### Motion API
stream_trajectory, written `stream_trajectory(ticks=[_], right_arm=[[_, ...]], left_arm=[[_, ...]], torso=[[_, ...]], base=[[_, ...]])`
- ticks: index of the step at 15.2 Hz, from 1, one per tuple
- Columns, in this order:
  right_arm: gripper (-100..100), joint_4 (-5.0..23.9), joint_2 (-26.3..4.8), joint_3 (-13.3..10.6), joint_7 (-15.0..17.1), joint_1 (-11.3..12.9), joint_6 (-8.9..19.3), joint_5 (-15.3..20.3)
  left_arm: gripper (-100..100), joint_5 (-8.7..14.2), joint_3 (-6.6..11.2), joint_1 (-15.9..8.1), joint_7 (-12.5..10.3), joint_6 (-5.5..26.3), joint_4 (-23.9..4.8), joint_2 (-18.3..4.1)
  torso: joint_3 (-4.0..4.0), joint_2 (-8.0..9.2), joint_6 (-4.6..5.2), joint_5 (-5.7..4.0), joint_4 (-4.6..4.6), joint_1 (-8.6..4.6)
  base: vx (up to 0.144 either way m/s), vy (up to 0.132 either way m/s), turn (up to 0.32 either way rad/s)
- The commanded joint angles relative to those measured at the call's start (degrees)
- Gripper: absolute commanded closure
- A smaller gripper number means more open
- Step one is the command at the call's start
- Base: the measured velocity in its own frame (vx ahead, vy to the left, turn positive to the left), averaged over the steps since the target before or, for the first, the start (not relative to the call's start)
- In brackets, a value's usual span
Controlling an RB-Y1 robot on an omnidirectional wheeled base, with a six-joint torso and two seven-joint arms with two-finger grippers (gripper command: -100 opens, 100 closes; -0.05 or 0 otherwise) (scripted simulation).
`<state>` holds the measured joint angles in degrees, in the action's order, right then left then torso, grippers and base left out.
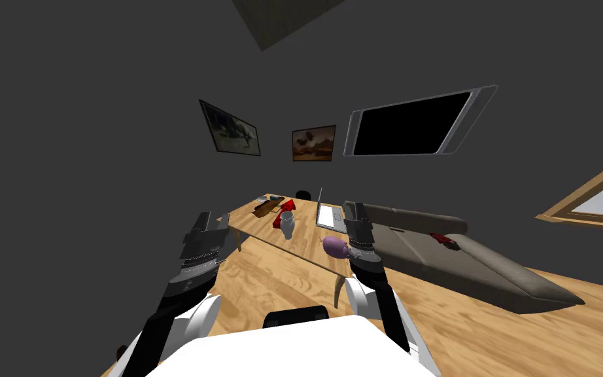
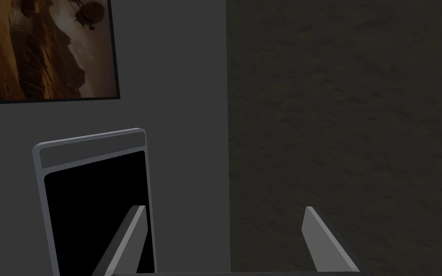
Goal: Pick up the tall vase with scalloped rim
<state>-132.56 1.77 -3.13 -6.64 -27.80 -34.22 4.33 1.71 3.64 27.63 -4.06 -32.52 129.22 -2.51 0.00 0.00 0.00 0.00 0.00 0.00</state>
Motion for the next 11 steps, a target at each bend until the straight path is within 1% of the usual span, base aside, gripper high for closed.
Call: stream_trajectory(ticks=[1,2,4,5,6,7,8,9,10,11], right_arm=[[0,0.00,0.00,0.00,0.00,0.00,0.00,0.00],[0,0.00,0.00,0.00,0.00,0.00,0.00,0.00],[0,0.00,0.00,0.00,0.00,0.00,0.00,0.00],[0,0.00,0.00,0.00,0.00,0.00,0.00,0.00],[0,0.00,0.00,0.00,0.00,0.00,0.00,0.00],[0,0.00,0.00,0.00,0.00,0.00,0.00,0.00],[0,0.00,0.00,0.00,0.00,0.00,0.00,0.00],[0,0.00,0.00,0.00,0.00,0.00,0.00,0.00],[0,0.00,0.00,0.00,0.00,0.00,0.00,0.00],[0,0.00,0.00,0.00,0.00,0.00,0.00,0.00]], left_arm=[[-100,0.35,-0.06,-0.69,-0.13,2.27,0.08,-2.06],[-100,0.35,-0.06,-0.69,-0.13,2.27,0.08,-2.06],[-100,0.86,-0.14,-1.74,-0.32,5.19,0.15,-3.95],[-100,0.86,-0.14,-1.74,-0.32,5.60,0.15,-3.95],[-100,1.20,-0.19,-2.42,-0.44,7.27,0.17,-4.90],[-100,1.20,-0.19,-2.42,-0.44,7.74,0.17,-4.90],[-100,1.58,-0.25,-3.21,-0.56,9.26,0.18,-5.85],[-100,1.58,-0.25,-3.21,-0.56,10.16,0.18,-5.85],[-100,1.58,-0.25,-3.21,-0.56,10.16,0.18,-5.85],[-100,2.00,-0.32,-4.09,-0.70,12.14,0.16,-6.78]], torso=[[0.00,0.00,0.00,0.00,0.00,0.00],[0.00,-0.01,0.01,0.00,0.00,0.03],[-0.01,-0.02,0.01,0.01,0.00,0.08],[-0.01,-0.02,0.02,0.02,0.00,0.10],[-0.01,-0.01,0.01,0.02,0.00,0.11],[-0.01,-0.02,0.01,0.02,0.00,0.11],[-0.01,-0.02,0.01,0.02,0.00,0.11],[-0.02,-0.03,0.02,0.02,-0.01,0.10],[-0.02,-0.04,0.01,0.02,-0.01,0.10],[-0.02,-0.03,0.00,0.02,-0.01,0.08]], base=[[0.001,0.007,-0.040],[0.002,0.015,-0.052],[0.002,0.021,-0.063],[0.001,0.024,-0.056],[0.002,0.023,-0.052],[0.004,0.021,-0.039],[0.006,0.019,-0.053],[0.005,0.018,-0.051],[0.003,0.013,-0.018],[0.004,0.012,-0.046]])
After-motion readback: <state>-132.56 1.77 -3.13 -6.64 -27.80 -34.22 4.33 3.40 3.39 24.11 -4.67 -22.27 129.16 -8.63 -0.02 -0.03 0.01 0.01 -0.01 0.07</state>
